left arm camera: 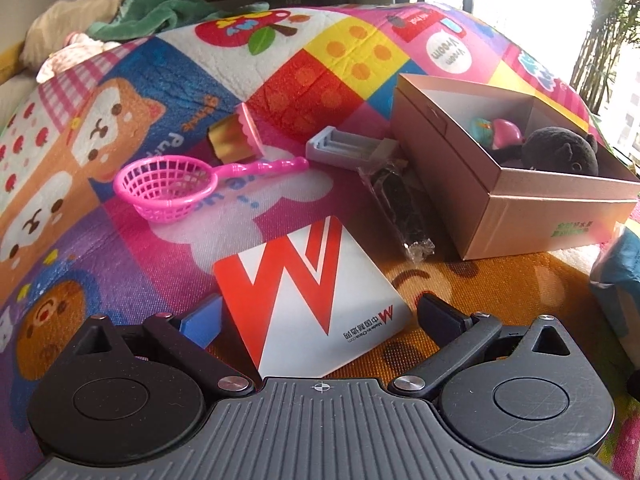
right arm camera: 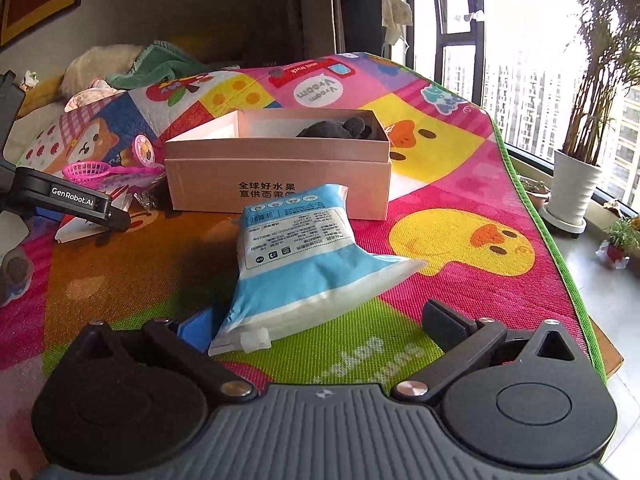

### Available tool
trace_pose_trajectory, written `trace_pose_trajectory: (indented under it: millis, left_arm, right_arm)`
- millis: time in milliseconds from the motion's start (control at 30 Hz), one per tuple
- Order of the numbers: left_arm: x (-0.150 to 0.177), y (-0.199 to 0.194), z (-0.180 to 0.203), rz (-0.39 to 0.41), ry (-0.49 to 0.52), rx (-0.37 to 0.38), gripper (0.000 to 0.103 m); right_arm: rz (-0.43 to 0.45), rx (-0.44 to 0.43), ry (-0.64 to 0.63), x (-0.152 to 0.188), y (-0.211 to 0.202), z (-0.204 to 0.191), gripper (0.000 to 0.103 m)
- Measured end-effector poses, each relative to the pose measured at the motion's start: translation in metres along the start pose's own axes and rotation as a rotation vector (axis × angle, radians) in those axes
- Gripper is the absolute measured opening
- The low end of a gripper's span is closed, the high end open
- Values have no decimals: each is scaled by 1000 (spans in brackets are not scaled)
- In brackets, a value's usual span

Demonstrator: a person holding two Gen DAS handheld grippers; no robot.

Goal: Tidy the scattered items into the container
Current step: 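Carry the wipes pack toward the white box with the right tool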

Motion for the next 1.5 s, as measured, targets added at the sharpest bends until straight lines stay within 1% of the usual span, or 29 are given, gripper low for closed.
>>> trace_pose_trajectory:
  millis: [67,133,433,500,700,733,833,1000,1133,1300,1500]
  left_arm:
    - [1,-1,0,6,1,3,103]
    - [1,-2,-1,14,3,6,98]
    - [7,-12,0,20,10,47,98]
    - [13,-22,5,18,29,82,98]
    - [48,-71,38,18,165,280,98]
    - [53,-78,41,20,171,304,98]
    - [62,-91,46,37,179,345,98]
    - [67,-94,46,77,148,347,100]
    - [68,-93,48,87,162,338,102]
    - [68,-93,47,91,151,341,102]
    - [69,-92,48,90,162,326,102]
  right_arm:
    - [10,3,0,1,0,0,103]
    - [12,4,0,1,0,0,103]
    - [22,7,-1,1,-1,0,103]
    - [24,8,-2,1,-1,0,103]
    - [8,12,-3,1,0,-2,103]
    - [2,13,-2,0,0,-2,103]
    - [-22,15,8,-1,1,-1,103]
    - [-65,2,11,-2,0,-1,103]
    - [-93,16,10,-4,1,-3,103]
    - [-97,28,9,-4,1,-3,103]
    - [-91,26,9,-4,1,-3,103]
Point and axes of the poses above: each gripper's, at about its wrist camera, not at the fingertips, and y roughly the way its jaws point, z to its right, x to its underside, the point moved 6 cm from there along y, roughly the way its jaws point, and after that the axes turned 8 degrees about z, right-handed, at the moved point
